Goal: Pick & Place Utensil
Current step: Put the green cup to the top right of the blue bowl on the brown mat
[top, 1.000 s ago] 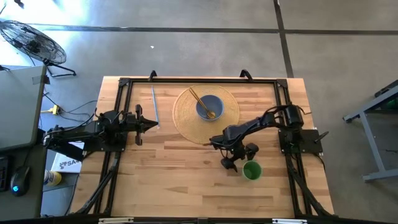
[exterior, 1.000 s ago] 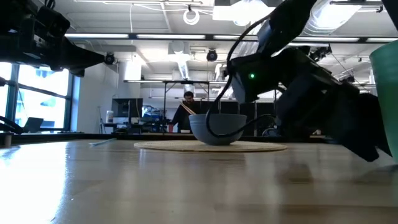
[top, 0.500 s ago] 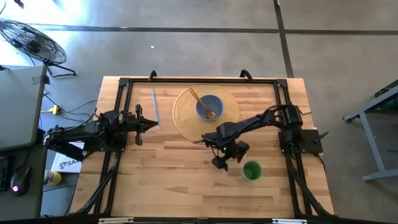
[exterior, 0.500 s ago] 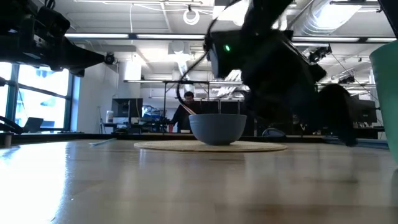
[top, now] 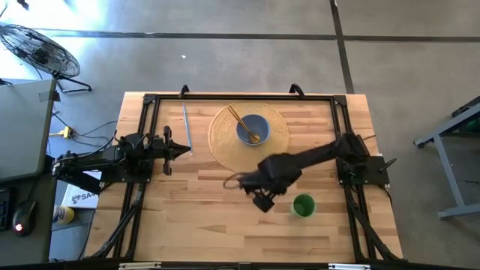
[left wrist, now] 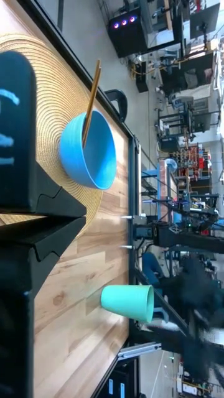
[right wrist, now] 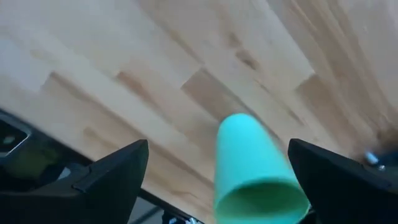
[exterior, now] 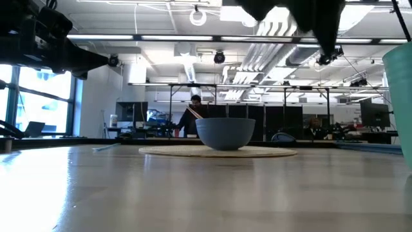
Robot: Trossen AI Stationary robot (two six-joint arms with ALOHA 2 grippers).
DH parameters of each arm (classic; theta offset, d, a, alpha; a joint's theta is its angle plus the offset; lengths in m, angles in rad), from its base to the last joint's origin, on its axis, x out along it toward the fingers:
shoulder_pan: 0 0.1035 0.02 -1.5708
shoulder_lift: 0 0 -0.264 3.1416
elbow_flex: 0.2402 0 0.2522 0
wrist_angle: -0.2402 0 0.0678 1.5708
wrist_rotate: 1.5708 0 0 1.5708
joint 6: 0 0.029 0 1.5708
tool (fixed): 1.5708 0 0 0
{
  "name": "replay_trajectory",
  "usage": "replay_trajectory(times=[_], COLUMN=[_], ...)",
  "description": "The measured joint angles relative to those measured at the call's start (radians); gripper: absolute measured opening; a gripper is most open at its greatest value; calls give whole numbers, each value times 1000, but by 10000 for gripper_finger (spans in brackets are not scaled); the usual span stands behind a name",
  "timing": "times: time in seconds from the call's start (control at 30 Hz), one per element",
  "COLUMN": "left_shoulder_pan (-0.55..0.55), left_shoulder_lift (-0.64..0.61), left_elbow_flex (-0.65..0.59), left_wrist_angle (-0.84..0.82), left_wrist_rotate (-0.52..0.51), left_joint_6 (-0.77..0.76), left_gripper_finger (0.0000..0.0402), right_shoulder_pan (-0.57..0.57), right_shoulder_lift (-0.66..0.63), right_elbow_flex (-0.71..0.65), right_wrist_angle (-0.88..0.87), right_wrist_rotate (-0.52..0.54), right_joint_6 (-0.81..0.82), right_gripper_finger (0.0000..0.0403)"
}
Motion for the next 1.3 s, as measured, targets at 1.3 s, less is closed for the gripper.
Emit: replay_trajectory(times=[1.3], left_shoulder_pan=[0], left_shoulder_lift=[0], left_elbow_flex=[0], left_wrist_angle=[0], left_wrist_rotate=[0], left_joint_6=[0], left_gripper_finger=[1], right_shoulder_pan=[717], right_shoulder_lift=[-80], right_elbow_flex=[-489], right_wrist_angle=[385], right_wrist_rotate=[273], right_joint_6=[685], right_gripper_finger=[381])
